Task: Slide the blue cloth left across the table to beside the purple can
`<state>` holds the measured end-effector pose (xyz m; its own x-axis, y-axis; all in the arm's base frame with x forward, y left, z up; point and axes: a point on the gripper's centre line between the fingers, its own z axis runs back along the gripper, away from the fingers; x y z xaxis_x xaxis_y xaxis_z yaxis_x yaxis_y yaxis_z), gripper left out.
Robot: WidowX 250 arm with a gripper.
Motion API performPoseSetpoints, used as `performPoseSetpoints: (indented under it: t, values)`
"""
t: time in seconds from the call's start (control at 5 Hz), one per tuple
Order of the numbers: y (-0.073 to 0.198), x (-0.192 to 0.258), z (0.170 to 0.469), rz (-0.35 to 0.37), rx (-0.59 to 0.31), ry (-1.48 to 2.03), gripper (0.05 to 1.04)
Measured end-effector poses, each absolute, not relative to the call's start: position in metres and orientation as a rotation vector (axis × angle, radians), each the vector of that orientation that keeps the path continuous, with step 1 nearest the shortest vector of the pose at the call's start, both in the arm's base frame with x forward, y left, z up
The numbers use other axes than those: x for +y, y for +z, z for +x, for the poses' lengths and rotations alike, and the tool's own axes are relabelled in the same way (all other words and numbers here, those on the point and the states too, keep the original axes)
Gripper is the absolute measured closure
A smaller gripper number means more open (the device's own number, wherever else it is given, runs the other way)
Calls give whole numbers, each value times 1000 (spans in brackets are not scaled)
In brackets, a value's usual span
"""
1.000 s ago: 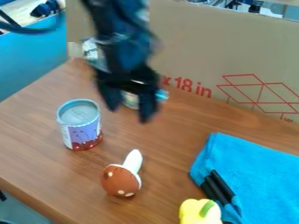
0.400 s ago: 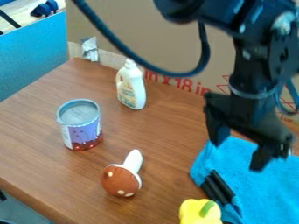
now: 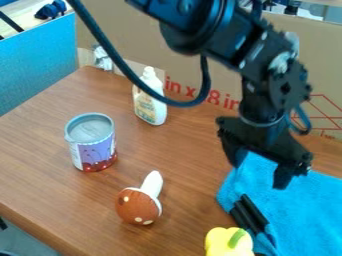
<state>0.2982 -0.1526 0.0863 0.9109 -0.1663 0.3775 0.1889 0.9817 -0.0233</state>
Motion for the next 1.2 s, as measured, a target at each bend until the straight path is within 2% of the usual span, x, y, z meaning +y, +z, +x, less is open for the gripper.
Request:
performPoseSetpoints:
  t: [0.2,0.4,0.8,1.0,1.2]
  values:
    - [67,-156,304,-49,-386,-165,82]
    - [47,-160,307,-38,-348,-173,82]
    - [28,-163,315,-58,-313,-129,82]
    - [25,-136,322,76,-236,-89,82]
    - [24,-100,310,200,-152,97,82]
